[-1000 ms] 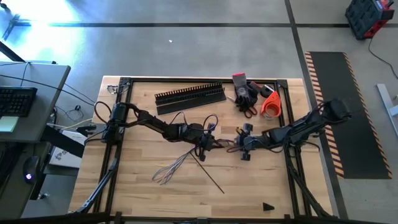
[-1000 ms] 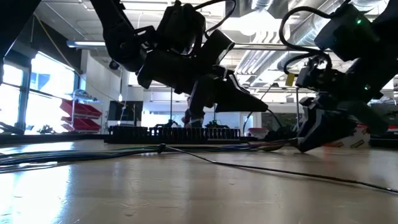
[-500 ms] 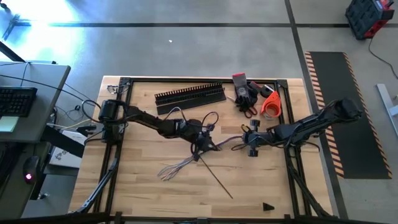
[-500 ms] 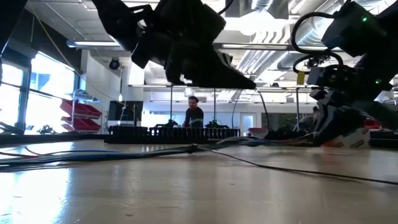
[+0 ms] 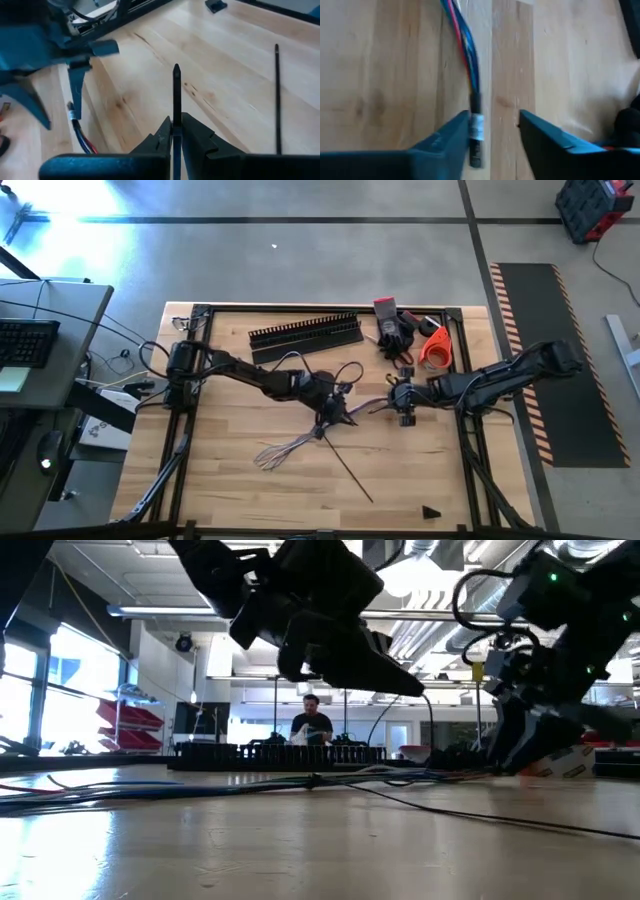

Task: Ziptie cables
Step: Wrap the black zip tie around the colored cable bundle

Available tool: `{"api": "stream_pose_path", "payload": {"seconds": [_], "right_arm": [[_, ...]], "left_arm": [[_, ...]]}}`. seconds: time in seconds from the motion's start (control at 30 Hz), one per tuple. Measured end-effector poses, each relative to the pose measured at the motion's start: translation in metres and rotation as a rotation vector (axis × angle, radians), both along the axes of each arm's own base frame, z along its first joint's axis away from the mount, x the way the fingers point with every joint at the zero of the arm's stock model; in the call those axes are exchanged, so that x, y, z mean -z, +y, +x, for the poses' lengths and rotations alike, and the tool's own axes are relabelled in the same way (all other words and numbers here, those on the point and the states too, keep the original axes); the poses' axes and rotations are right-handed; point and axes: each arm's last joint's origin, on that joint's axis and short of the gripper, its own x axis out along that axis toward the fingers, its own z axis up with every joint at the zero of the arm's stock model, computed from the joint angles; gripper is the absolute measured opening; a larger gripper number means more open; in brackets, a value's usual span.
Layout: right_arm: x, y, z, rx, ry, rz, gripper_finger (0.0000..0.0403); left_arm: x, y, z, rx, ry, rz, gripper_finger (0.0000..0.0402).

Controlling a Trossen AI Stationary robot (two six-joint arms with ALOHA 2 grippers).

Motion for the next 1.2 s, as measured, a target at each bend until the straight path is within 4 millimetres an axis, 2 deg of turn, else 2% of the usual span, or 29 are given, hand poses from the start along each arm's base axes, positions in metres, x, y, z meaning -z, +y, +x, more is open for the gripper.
{"api": "stream_pose_path", "payload": {"seconds": [0.13, 0.2, 0.3, 0.47, 0.57, 0.8, 1.0, 1.2], "right_arm": [[-0.029, 0.008, 0.006, 0.137, -0.022, -0.014, 0.0216], [-0.039, 0.02, 0.006, 0.138, -0.067, -0.044, 0.0223], [-0.044, 0.046, 0.007, 0.084, -0.204, 0.015, 0.0219], [-0.031, 0.088, 0.007, 0.076, -0.534, 0.059, 0.0193], [-0.023, 0.102, 0.016, 0.097, -0.67, 0.013, 0.0179], [0.007, 0.12, 0.04, 0.125, -0.756, -0.058, 0.0159], [0.01, 0.131, 0.05, 0.119, -0.788, -0.049, 0.0126], [0.008, 0.132, 0.051, 0.126, -0.802, -0.034, 0.0072]], "left_arm": [[0.004, 0.0, 0.008, 0.001, 0.013, 0.003, 0.0], [0.005, 0.0, 0.013, 0.006, 0.006, 0.013, 0.0], [0.004, 0.001, 0.016, 0.004, -0.002, 0.017, 0.0], [0.003, 0.004, 0.017, 0.0, -0.008, 0.024, 0.0], [0.003, 0.004, 0.017, -0.001, -0.008, 0.025, 0.0], [0.004, 0.002, 0.017, -0.014, 0.006, 0.02, 0.0], [0.004, 0.002, 0.016, -0.02, 0.02, 0.012, 0.0], [0.004, 0.002, 0.016, -0.023, 0.018, 0.011, 0.0]]}}
